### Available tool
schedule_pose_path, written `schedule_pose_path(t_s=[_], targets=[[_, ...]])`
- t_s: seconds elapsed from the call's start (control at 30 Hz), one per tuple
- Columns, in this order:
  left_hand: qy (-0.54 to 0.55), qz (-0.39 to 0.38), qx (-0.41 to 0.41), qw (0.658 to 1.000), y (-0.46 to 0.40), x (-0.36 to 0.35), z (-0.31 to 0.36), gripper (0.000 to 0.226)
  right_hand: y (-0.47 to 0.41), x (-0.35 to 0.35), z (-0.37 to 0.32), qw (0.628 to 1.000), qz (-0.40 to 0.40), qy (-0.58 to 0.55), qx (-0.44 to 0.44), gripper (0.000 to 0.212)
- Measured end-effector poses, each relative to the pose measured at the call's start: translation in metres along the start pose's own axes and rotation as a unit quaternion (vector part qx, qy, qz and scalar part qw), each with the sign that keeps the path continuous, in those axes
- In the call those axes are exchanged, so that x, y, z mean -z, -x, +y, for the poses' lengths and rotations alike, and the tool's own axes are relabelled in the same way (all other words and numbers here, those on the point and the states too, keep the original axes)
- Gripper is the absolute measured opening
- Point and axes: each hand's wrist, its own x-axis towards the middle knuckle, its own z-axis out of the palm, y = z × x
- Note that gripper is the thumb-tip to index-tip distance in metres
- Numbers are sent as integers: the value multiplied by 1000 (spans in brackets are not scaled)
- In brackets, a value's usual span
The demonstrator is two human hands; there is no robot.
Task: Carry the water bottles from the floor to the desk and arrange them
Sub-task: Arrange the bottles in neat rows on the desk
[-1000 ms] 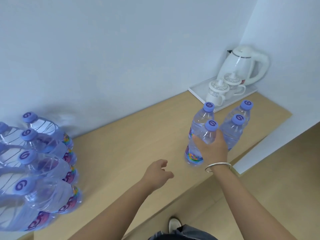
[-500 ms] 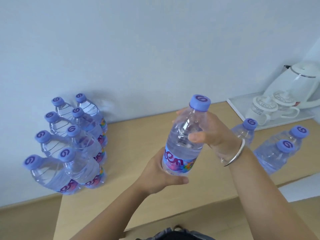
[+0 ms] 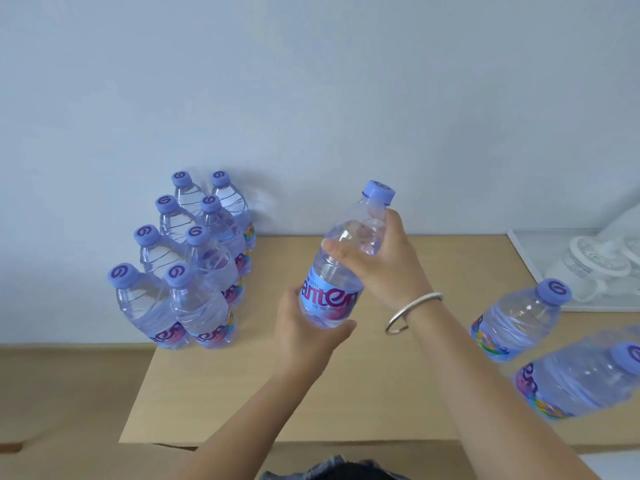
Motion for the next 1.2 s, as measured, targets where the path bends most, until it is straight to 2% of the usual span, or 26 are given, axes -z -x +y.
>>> schedule_pose_path(t_s=[0.1, 0.17, 0.3, 0.4, 0.5, 0.67, 0.83, 1.0, 1.13, 1.2], targets=[[14, -8, 6, 1000, 6, 0, -1, 63, -9, -5, 2, 1000, -8, 12, 8, 51], [32, -30, -3, 999, 8, 6, 0, 67, -15, -4, 1, 999, -50, -3, 16, 41], [91, -108, -11, 990, -1, 29, 7, 76, -28, 2, -6, 987, -154, -42, 19, 49], [122, -159, -4, 980, -10, 42, 10, 63, -35, 4, -13, 976, -203, -79, 20, 49], [111, -126, -19, 986, -15, 44, 8, 55, -40, 0, -17, 963, -251, -99, 25, 43], [111, -67, -13, 992, -16, 41, -4, 42, -51, -14, -23, 954, -299, -8, 6, 47], [118, -91, 6, 989, -26, 51, -9, 41, -62, -27, -20, 961, -277, 13, -4, 32], [113, -125, 41, 985, -46, 55, -16, 42, -78, -43, -16, 971, -229, 69, -23, 30], [89, -47, 88, 991, -56, 42, -26, 32, -97, -67, -4, 969, -213, 118, -46, 49], [68, -18, 112, 991, -65, 37, -33, 35, -108, -80, 7, 971, -193, 125, -60, 51]])
